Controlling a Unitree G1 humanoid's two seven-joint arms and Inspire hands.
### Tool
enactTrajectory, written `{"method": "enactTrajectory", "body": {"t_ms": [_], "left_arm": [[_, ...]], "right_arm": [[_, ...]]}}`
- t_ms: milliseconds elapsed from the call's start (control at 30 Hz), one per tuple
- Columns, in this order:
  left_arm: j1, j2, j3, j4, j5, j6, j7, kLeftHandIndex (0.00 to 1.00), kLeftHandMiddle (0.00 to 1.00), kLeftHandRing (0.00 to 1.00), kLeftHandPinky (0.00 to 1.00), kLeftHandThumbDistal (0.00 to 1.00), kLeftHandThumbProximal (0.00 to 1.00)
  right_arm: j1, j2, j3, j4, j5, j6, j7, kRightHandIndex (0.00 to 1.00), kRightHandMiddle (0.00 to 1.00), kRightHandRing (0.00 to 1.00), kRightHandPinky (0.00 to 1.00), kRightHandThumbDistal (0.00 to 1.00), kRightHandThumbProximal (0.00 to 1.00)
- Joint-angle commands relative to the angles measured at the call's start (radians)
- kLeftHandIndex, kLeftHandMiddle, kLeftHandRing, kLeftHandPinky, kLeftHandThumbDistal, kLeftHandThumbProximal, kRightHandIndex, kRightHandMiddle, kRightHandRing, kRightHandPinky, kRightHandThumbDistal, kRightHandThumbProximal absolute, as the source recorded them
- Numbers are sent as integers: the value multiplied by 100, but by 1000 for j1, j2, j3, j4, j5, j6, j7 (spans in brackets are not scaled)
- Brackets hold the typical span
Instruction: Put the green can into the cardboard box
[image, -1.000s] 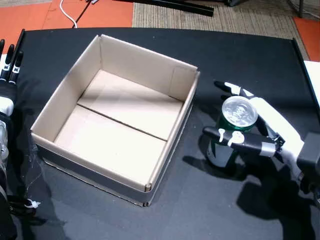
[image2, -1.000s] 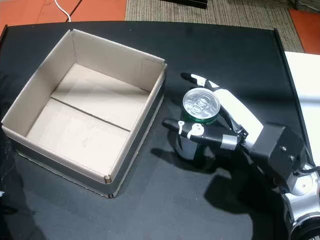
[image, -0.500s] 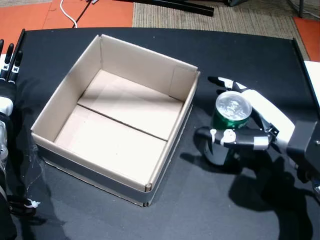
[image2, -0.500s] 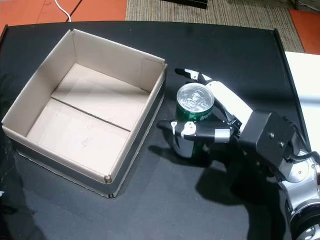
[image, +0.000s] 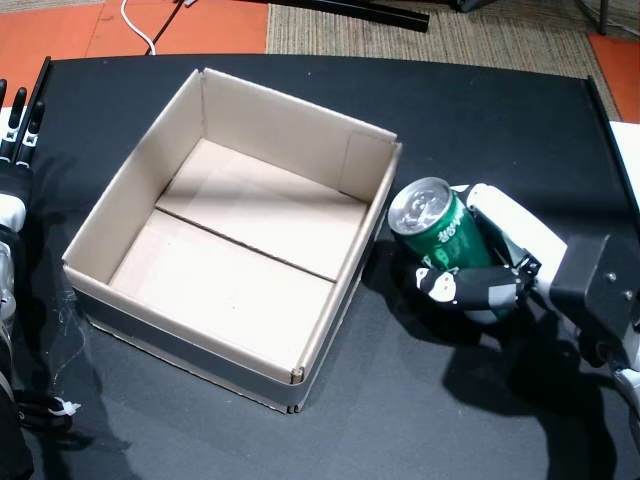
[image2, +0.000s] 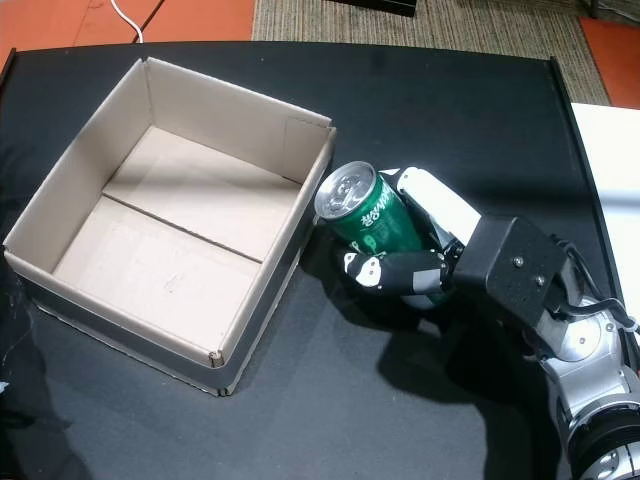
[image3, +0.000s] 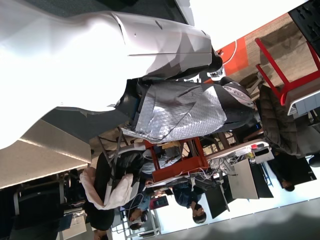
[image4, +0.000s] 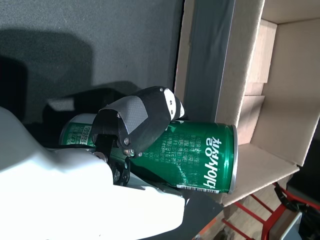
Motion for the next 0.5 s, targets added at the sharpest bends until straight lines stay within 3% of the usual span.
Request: {"method": "enactTrajectory", "body": {"t_ms": [0,200,467], "left_arm": [[-1,14,0,6,5,4,-8,44,48,56,80,0,95],[-2,19,3,7,2,10,-1,46,49,58,79,0,97],[-1,19,-1,8,8,10,3,44,49,58,79,0,100]], "right_arm": [[12,3,-9,-24,21,-4,7,29,29,39,51,0,0],[17,2,-20,-40,29,-5,1,29,28,38,50,0,0],[16,-39,-45,-77,18,-90,-100,17,18,28,45,0,0]]}}
